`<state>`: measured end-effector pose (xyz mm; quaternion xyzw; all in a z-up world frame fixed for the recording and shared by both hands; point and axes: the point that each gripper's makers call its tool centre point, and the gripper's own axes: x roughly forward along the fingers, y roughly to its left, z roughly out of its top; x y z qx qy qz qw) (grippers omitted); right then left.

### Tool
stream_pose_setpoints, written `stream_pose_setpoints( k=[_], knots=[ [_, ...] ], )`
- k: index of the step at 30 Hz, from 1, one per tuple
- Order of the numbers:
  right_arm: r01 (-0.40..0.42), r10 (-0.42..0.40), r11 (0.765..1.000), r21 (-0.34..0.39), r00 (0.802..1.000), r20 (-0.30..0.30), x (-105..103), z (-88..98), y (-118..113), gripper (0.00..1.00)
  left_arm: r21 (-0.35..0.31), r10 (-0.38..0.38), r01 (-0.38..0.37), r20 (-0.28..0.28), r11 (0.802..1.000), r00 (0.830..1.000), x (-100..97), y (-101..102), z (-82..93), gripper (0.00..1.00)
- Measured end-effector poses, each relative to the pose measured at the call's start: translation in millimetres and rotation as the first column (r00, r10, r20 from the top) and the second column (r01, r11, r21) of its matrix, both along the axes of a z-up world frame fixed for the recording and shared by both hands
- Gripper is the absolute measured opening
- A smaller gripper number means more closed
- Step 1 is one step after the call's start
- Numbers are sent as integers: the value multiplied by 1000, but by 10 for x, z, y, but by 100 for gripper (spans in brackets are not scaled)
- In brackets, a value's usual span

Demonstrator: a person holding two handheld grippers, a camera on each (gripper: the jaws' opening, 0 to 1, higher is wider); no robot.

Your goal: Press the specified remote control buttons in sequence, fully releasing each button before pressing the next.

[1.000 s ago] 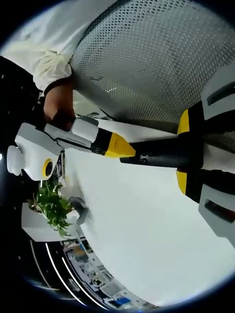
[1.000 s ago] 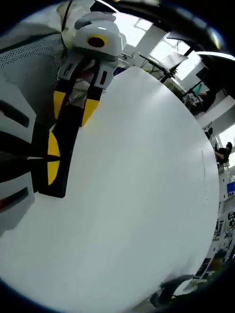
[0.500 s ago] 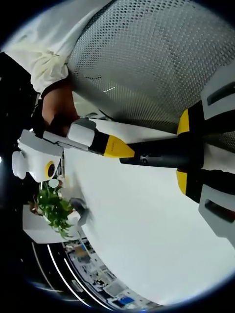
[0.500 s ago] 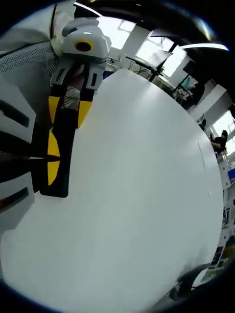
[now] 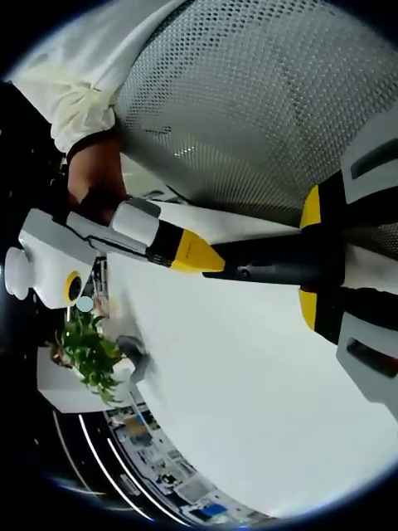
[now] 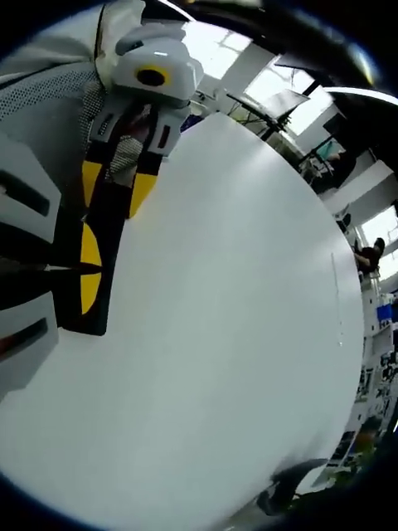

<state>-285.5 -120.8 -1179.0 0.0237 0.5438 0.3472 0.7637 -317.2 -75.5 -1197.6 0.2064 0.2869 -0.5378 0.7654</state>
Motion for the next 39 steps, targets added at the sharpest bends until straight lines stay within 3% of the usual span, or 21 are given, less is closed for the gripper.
stream_pose_setpoints(
  k=[10,14,18,39],
  knots=[
    [-34,33,999,-19,999,-4,-16,-51,37,0,2,-34,34,3,999,999,-60,-59,0,25],
    [-76,76,997,-9,997,-28,-92,-70,116,0,-7,-37,37,-5,999,999,-75,-77,1,25],
    [-131,131,990,-52,991,-7,-124,-114,120,0,-11,-36,36,-6,999,999,-72,-82,2,25],
    [-68,69,998,12,996,-58,-89,-121,102,0,-33,-16,15,-28,999,999,-55,-86,5,25]
  ],
)
